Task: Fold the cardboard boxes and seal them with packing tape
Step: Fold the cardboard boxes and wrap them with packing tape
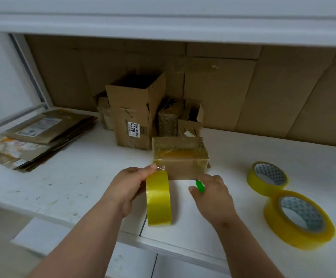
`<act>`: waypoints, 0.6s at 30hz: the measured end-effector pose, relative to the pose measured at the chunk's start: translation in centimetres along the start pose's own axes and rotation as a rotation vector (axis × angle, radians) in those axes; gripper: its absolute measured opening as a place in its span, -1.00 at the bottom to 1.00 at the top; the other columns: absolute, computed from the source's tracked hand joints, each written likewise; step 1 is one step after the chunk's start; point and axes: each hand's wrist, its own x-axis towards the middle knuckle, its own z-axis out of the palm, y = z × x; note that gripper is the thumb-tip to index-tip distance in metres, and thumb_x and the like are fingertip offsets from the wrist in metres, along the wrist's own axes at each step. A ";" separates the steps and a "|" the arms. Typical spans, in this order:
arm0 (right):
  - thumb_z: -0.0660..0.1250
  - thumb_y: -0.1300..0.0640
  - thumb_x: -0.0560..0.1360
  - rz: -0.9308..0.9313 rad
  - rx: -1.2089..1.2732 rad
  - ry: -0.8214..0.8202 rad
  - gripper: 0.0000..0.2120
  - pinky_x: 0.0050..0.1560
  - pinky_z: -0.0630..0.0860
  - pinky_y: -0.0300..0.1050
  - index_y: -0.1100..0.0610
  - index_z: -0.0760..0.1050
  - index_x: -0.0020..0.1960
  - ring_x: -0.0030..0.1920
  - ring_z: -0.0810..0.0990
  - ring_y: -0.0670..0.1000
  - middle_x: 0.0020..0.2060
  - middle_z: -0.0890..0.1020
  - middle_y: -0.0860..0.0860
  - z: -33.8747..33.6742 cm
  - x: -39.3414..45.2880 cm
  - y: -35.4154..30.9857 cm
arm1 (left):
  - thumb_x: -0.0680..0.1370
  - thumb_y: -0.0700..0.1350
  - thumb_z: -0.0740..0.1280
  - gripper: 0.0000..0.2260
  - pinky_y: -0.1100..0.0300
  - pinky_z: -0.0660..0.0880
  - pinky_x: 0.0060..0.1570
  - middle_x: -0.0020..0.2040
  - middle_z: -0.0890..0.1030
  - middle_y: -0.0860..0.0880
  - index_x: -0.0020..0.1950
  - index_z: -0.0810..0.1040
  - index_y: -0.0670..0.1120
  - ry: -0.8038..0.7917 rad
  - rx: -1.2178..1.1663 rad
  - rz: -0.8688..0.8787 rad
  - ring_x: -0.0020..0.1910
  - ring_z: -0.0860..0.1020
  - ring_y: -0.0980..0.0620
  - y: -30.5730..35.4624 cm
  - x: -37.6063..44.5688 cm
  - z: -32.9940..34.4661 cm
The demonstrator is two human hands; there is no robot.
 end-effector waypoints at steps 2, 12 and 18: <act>0.23 -0.23 0.55 0.039 -0.255 0.029 -0.51 0.20 0.44 0.01 -0.02 0.39 0.39 0.23 0.47 0.09 0.20 0.45 0.03 0.9 0.4 1.0 | 0.51 0.04 0.44 -0.63 0.18 0.52 -0.09 -0.16 0.71 -0.11 0.08 0.62 -0.27 -0.004 -0.014 0.011 -0.17 0.67 0.00 -0.2 -0.2 0.0; 0.16 0.13 0.56 0.263 -0.073 -0.040 -0.80 -0.10 0.42 -0.06 0.16 0.44 0.13 -0.07 0.48 0.15 0.03 0.51 0.14 -2.3 2.6 3.4 | 0.47 0.00 0.46 -0.72 0.15 0.50 -0.20 -0.25 0.68 0.00 0.09 0.63 -0.14 -0.054 -0.048 0.006 -0.32 0.64 0.09 -0.6 -1.0 0.7; 0.24 0.00 0.61 -0.128 0.353 0.026 -0.93 -0.33 0.40 -0.19 -0.15 0.41 0.08 -0.24 0.56 -0.15 -0.16 0.61 -0.16 -7.0 1.9 -0.3 | 0.47 -0.04 0.47 -0.79 0.13 0.48 -0.18 -0.27 0.65 0.00 0.04 0.64 -0.11 -0.033 -0.110 0.018 -0.26 0.61 0.01 -0.8 -0.5 1.0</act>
